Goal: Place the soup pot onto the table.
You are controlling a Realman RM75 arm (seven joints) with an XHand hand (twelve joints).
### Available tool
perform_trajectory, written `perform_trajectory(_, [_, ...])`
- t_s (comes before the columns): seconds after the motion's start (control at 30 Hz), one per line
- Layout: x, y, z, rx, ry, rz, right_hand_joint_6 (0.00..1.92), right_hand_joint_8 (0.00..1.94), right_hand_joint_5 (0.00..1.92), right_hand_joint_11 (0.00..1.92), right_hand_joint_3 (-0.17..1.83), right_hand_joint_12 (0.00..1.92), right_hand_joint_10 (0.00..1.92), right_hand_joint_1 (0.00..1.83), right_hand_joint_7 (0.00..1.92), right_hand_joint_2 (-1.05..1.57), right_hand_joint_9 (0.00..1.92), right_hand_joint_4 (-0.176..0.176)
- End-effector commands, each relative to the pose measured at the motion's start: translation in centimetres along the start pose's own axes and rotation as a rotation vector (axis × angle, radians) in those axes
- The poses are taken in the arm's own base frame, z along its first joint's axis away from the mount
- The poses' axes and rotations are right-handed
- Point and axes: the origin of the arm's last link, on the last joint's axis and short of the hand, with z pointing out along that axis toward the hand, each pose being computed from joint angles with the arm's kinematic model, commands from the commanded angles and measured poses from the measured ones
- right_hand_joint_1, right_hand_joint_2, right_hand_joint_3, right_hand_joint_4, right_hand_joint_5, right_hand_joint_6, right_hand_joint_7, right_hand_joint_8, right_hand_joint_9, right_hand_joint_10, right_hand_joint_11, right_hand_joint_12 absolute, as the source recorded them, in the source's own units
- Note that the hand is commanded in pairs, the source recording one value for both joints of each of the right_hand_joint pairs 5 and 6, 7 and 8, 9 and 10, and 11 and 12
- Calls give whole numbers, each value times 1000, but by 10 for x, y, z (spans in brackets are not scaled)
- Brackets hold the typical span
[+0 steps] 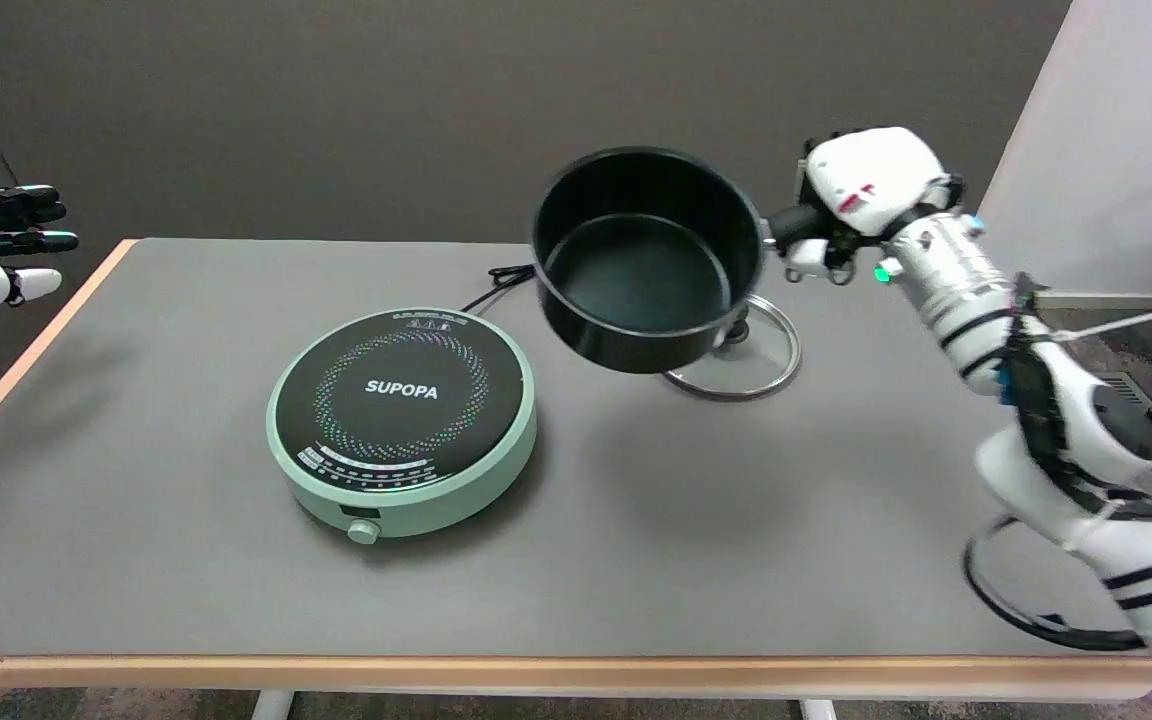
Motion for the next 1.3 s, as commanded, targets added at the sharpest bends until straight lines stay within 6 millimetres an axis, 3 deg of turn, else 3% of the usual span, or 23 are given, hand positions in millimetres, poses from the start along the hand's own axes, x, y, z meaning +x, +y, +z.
perform_trajectory(0.03, [-3,76,-73,20,-54,-47,1920,1920,1920,1920,1035,1920,1920,959,1920,980,1920,-27])
perform_trajectory(0.33, [-40,70,-99,2,-179,1,1920,1920,1920,1920,1012,1920,1920,961,1920,968,1920,-27])
perform_trajectory(0.6, [-53,54,-89,26,-219,-5,1920,1920,1920,1920,1007,1920,1920,962,1920,963,1920,-27])
perform_trajectory(0.83, [-78,50,-86,-4,-301,8,1920,1920,1920,1920,1004,1920,1920,962,1920,966,1920,-27])
perform_trajectory(1.3, [-89,52,-96,-56,-354,14,1920,1920,1920,1920,1013,1920,1920,963,1920,963,1920,-27])
